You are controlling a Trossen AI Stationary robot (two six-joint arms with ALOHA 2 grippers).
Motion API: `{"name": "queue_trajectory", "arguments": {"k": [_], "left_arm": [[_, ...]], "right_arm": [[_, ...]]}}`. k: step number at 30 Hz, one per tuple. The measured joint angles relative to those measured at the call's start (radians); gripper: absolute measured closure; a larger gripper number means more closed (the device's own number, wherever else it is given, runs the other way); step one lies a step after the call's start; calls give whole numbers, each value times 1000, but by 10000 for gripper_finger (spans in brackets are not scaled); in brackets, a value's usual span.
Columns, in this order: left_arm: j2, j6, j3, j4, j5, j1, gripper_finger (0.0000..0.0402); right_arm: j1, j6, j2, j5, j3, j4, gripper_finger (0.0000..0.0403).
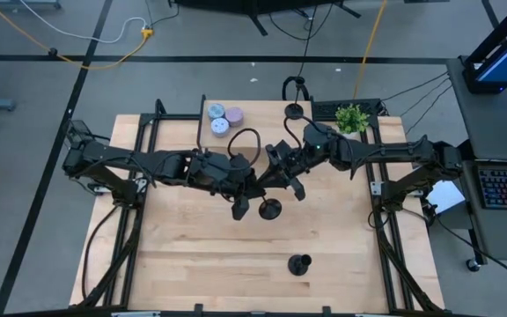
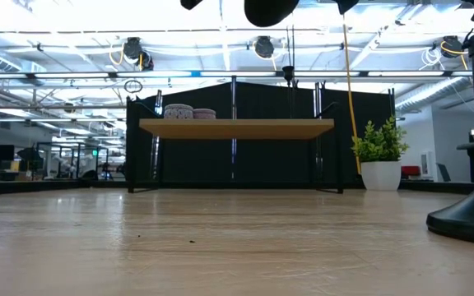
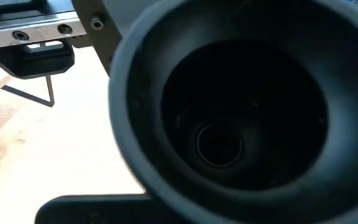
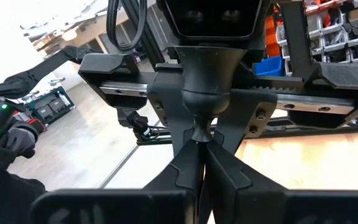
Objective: Pick & Place candle stick holders
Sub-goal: Put the left black candle holder on the shelf
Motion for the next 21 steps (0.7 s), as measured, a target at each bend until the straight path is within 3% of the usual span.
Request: {"name": "queue_trajectory", "arguments": {"k": [12, 21], "left_arm": [[-1, 4, 2, 3, 18, 0, 388], [1, 5, 2, 15, 21, 0, 388]], "right_arm": [[30, 29, 2, -17, -2, 83, 344], [37, 28, 1, -13, -2, 93, 357]]}}
